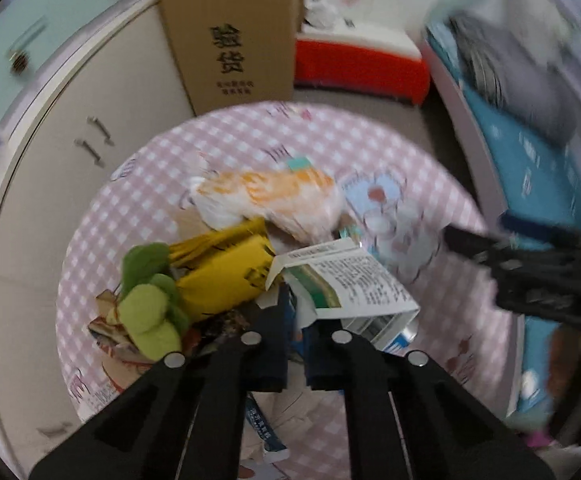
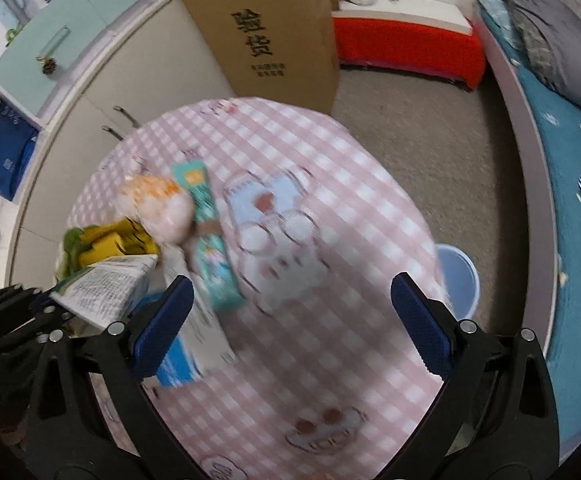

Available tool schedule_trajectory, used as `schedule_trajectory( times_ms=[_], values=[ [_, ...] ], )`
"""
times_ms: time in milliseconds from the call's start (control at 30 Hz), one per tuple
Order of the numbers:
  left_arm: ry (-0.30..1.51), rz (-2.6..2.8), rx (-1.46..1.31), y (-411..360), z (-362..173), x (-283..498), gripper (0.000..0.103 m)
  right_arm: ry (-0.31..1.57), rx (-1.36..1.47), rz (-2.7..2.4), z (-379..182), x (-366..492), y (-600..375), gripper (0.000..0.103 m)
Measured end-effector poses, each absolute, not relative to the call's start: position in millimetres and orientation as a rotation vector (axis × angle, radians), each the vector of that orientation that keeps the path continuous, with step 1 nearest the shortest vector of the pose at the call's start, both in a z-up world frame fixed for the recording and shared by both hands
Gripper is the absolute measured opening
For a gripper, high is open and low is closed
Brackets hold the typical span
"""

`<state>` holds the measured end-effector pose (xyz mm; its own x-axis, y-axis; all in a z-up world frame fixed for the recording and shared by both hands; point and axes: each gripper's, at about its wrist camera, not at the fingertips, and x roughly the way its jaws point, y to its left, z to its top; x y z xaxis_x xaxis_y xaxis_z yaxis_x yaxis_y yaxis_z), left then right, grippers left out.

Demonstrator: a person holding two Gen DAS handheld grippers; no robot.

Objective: Collect trash
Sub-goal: 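Grasp the orange-white plastic bag with the right gripper while the left holds the box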

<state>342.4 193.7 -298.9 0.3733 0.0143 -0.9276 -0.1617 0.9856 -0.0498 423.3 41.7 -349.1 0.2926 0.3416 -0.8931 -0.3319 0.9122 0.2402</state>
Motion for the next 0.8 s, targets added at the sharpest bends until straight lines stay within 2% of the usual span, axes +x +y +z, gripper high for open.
schedule_trajectory(
  times_ms=[167, 333, 433, 467, 567, 800],
  values=[
    [1.119, 0.191, -0.261, 223.9, -274.7, 339.0, 0.005, 1.183, 0.011, 0.557, -353.8, 443.1, 85.8, 0.095],
    [1.112, 0.255, -0.31, 246.6, -275.5, 339.3, 0.005, 1.205, 0.025, 0.648, -371.8, 459.1, 125.7, 0.08],
    [1.113, 0.279, -0.323, 252.1, -277.2, 335.9, 0.005, 1.254, 0.018, 0.666, -390.3, 466.4, 143.8, 0.059],
    [1.11, 0.279, -0.327, 253.3, -277.1, 333.6, 0.005, 1.289, 0.038, 0.688, -397.2, 467.4, 147.2, 0.037],
    [1.102, 0.278, -0.32, 250.5, -271.5, 325.8, 0.005, 1.284, 0.039, 0.704, -393.1, 458.6, 148.1, 0.026],
    [1.026, 0.241, -0.296, 235.8, -234.3, 300.4, 0.005, 1.158, 0.116, 0.694, -328.1, 423.2, 108.0, 0.021]
  ],
)
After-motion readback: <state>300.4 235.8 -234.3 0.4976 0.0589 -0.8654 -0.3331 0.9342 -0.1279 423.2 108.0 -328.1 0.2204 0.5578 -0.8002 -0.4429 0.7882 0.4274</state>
